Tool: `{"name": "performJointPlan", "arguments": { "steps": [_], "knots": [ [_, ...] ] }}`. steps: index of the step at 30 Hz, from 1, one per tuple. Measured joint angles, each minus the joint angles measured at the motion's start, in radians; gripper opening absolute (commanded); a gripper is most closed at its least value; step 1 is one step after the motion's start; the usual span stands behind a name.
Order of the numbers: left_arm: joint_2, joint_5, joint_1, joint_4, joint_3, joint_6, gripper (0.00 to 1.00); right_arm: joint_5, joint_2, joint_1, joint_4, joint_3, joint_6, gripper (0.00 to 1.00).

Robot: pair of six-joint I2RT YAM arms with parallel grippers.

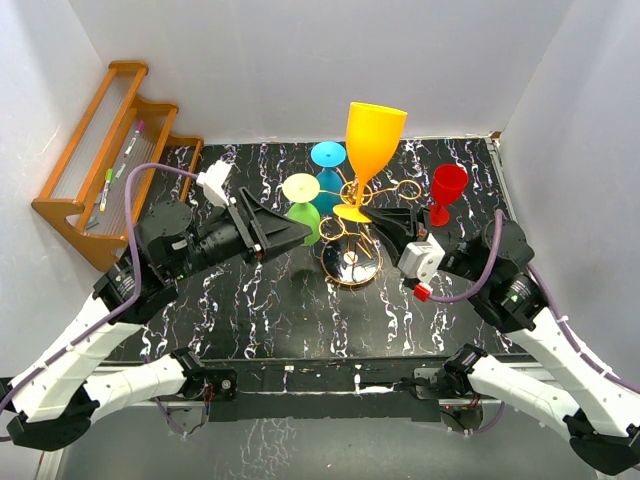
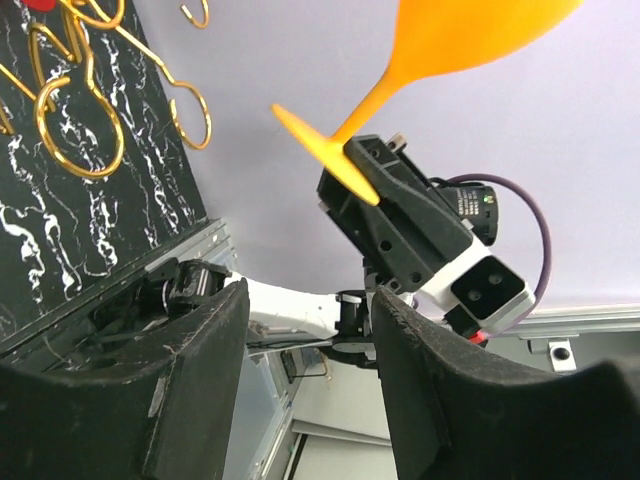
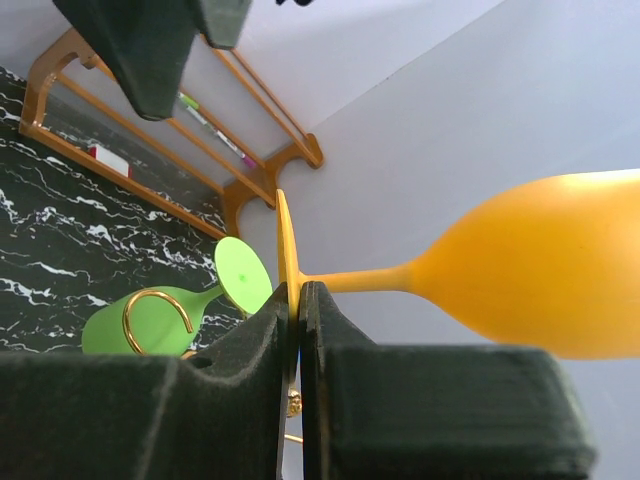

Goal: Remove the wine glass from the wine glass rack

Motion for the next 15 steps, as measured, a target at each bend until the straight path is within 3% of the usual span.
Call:
{"name": "performJointPlan", "arguments": {
  "steps": [15],
  "knots": [
    [0.219, 0.003, 0.000, 0.091, 0.080, -0.014, 0.50, -0.004, 0.031, 0.023, -0.003, 0.000, -0.023, 0.08]
  ]
}}
